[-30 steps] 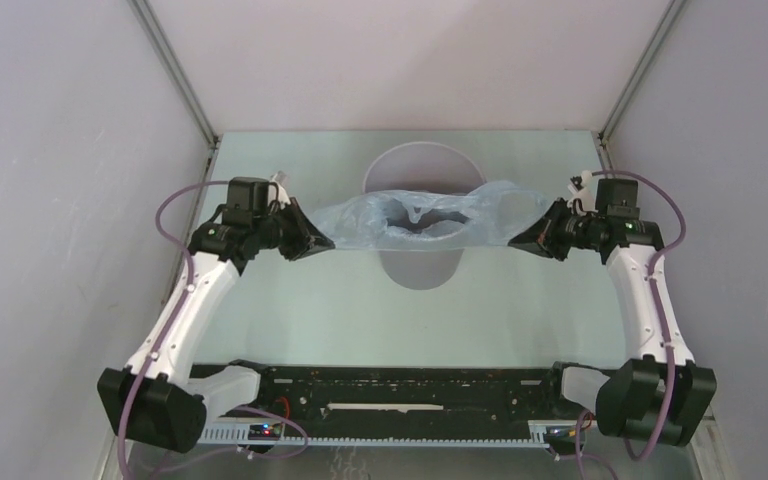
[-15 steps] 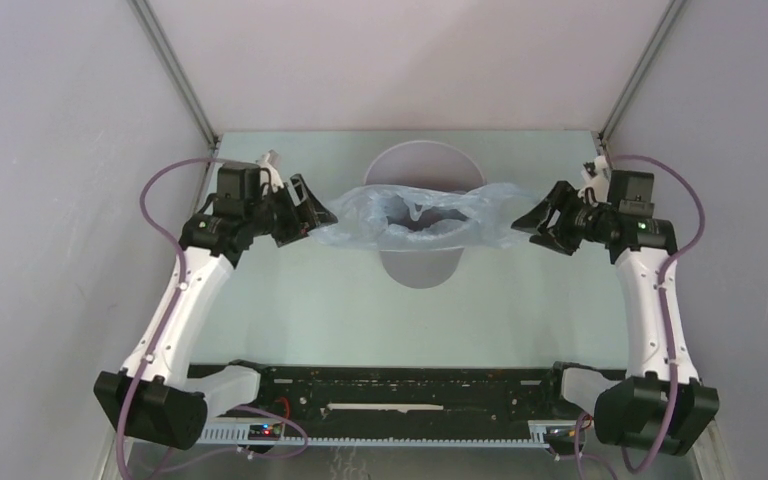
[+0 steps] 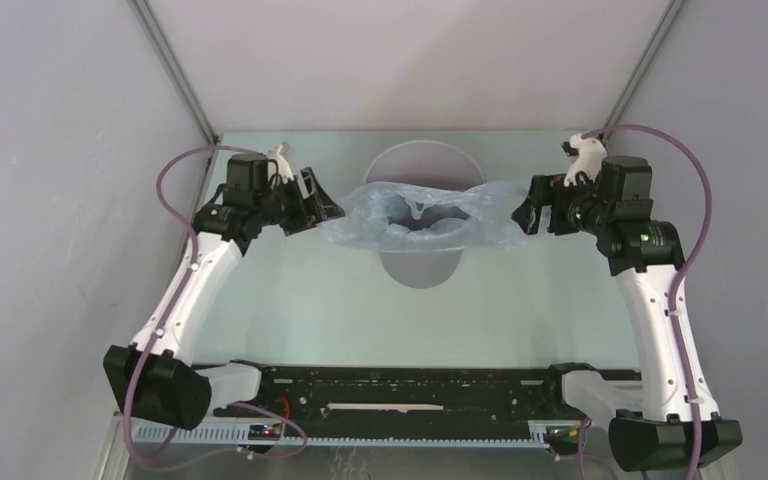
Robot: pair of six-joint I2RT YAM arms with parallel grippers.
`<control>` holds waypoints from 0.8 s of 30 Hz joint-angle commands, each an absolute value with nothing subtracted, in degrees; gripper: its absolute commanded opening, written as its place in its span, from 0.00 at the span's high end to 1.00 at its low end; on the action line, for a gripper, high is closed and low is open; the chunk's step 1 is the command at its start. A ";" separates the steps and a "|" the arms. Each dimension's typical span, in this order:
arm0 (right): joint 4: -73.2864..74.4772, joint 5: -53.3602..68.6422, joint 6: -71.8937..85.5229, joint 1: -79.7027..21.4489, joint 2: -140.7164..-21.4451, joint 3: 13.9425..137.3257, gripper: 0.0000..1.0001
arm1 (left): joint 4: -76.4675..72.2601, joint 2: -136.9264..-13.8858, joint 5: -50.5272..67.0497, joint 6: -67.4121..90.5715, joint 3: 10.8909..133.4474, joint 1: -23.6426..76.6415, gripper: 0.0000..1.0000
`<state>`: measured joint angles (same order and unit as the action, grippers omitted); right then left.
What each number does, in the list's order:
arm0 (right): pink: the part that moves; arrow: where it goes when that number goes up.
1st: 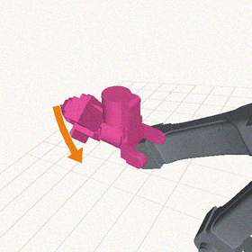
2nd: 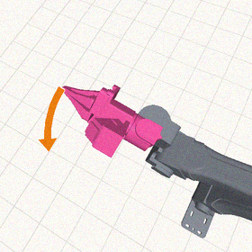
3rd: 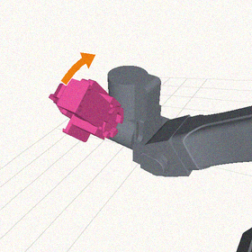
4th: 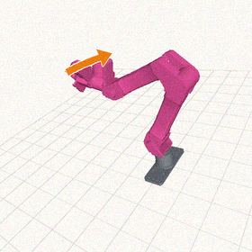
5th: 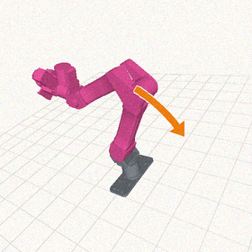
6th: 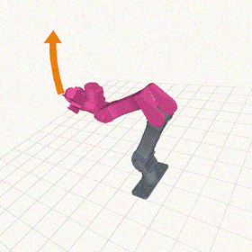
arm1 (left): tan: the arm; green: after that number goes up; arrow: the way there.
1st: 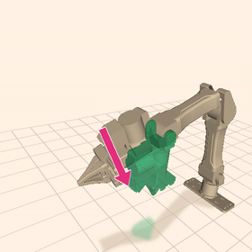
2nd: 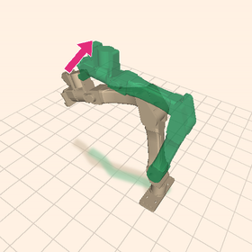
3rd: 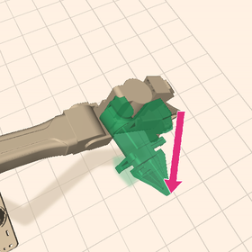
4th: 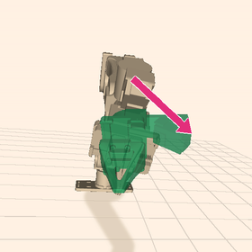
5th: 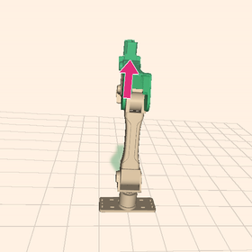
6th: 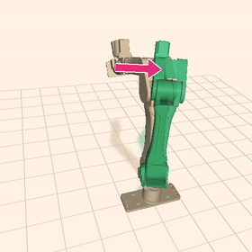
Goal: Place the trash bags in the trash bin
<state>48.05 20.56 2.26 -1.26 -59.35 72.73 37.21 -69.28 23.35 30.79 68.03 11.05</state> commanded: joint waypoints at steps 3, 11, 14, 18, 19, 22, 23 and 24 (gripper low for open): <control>44.82 14.40 -16.54 -2.92 -64.37 81.74 0.07 | 32.07 -70.76 29.01 27.71 71.94 10.73 0.26; 40.89 26.56 -29.59 -8.58 -71.35 85.19 0.15 | 28.84 -72.50 32.61 26.88 69.96 10.72 0.27; 37.87 30.17 -28.61 -8.63 -74.47 87.10 0.25 | 28.43 -73.90 33.68 26.75 70.13 10.72 0.36; 37.55 33.53 -27.88 -8.15 -78.34 90.12 0.44 | 26.91 -74.99 36.84 26.59 70.20 10.72 0.34; 37.12 35.04 -27.92 -7.98 -78.83 90.17 0.51 | 26.48 -75.19 37.62 26.59 70.23 10.72 0.33; 34.71 37.68 -25.83 -7.61 -80.48 90.28 0.72 | 25.66 -75.70 38.61 26.52 70.07 10.37 0.32; 34.00 38.05 -25.18 -7.61 -80.97 90.34 0.76 | 25.17 -75.83 39.26 26.64 69.89 10.04 0.32; 32.98 37.99 -24.35 -7.64 -81.29 90.21 0.81 | 24.44 -75.90 40.09 26.98 69.58 9.66 0.31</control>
